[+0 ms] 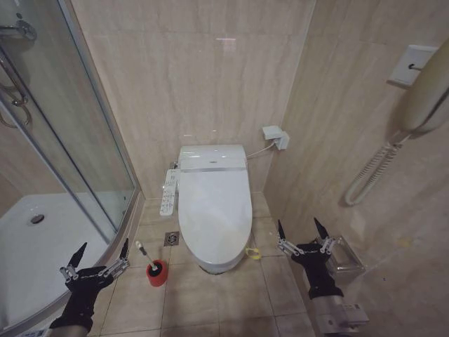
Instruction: Open the toilet lid, clean the toilet bowl with a toilet brush, close the toilet lid, and flush.
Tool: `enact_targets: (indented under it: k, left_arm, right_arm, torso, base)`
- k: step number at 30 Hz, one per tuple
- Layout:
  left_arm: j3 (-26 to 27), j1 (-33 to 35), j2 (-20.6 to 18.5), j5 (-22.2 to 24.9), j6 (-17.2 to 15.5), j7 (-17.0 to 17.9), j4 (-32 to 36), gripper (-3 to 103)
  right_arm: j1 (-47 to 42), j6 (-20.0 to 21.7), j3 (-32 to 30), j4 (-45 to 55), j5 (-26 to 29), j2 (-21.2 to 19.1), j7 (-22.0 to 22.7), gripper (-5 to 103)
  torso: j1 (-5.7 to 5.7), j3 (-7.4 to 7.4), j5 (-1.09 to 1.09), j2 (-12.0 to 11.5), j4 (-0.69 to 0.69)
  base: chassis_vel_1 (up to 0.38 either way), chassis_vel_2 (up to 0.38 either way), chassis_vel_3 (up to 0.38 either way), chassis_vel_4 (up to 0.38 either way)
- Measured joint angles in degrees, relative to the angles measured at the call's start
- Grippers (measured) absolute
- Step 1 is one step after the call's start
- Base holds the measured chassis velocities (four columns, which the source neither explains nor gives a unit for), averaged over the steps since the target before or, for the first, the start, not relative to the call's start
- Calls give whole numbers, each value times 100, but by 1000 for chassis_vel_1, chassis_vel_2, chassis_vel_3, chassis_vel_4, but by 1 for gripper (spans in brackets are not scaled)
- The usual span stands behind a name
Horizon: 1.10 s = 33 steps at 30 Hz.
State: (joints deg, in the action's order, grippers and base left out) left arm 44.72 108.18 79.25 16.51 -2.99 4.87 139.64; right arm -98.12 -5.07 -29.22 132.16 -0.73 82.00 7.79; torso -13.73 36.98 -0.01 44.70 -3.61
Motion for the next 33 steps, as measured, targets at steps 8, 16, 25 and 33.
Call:
enact_targets:
  k: [8, 16, 25, 33]
  left_arm:
    - [0, 0, 1, 0, 0, 0, 0, 100]
    - [0, 0, 1, 0, 0, 0, 0, 100]
    - [0, 0, 1, 0, 0, -1, 0, 100]
    - [0, 0, 1, 0, 0, 0, 0, 100]
  right_arm:
    - [443, 130, 348, -634, -384, -243, 111, 100]
    - [1038, 21, 816, -1530, -392, -391, 155, 100]
    - [1583, -35, 971, -2236, -135, -546, 240, 100]
    - [1656, -105, 747, -1908, 350, -466, 335, 100]
  torso:
    - [5, -2, 1, 2, 0]
    - [4, -1, 0, 1, 1]
    - [4, -1, 1, 1, 0]
    - [4, -1, 1, 1, 1]
  base:
    - [0, 0, 0, 0]
    - [0, 0, 0, 0]
    - [0, 0, 0, 0]
    - [0, 0, 0, 0]
